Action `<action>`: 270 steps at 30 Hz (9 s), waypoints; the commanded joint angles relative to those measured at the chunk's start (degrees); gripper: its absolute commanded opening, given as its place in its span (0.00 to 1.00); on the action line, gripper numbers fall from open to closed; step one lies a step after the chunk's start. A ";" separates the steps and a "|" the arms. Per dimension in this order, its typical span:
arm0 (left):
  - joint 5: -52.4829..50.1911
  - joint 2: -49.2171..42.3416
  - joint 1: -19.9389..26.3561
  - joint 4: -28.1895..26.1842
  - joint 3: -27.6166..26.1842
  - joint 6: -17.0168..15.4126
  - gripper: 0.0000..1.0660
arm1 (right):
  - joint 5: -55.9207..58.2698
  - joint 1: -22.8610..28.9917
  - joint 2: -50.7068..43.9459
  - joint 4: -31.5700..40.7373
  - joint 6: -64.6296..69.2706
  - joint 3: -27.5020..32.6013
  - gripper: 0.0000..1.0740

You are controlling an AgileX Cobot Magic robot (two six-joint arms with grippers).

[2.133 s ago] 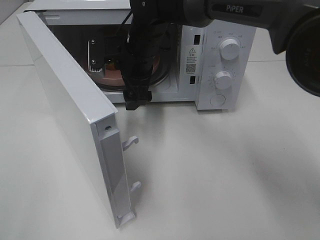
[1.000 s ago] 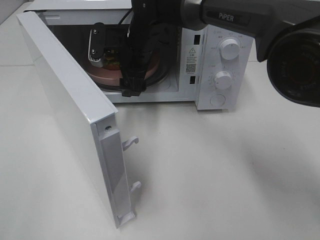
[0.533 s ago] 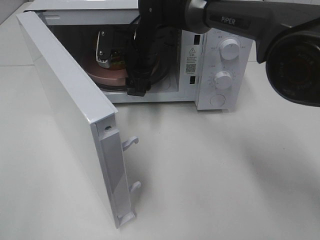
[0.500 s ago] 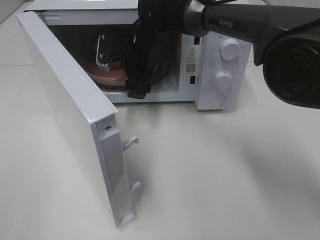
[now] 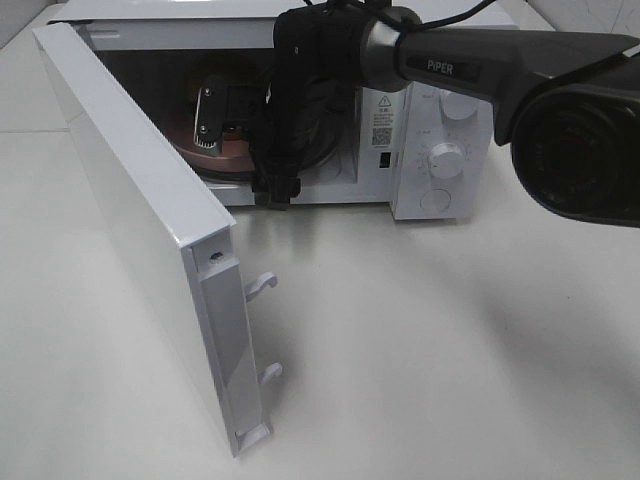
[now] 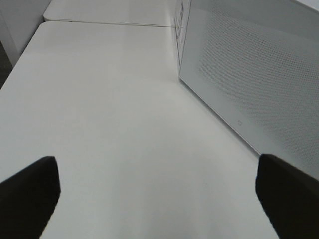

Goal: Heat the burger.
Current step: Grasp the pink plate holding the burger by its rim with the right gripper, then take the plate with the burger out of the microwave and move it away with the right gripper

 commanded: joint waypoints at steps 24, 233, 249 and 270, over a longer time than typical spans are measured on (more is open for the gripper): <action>-0.52 -0.57 0.06 0.11 0.17 -0.17 0.94 | 2.23 -0.23 2.29 1.15 2.46 -0.23 0.56; -0.52 -0.52 0.06 0.06 0.17 -0.17 0.94 | -6.93 -27.85 -75.46 -52.25 85.71 98.66 0.02; -0.52 -0.52 0.06 0.06 0.17 -0.17 0.94 | -10.89 -28.93 -58.50 -66.98 108.52 97.69 0.02; -0.52 -0.52 0.06 0.06 0.17 -0.17 0.94 | -16.67 -28.93 -49.16 -67.32 113.33 96.37 0.08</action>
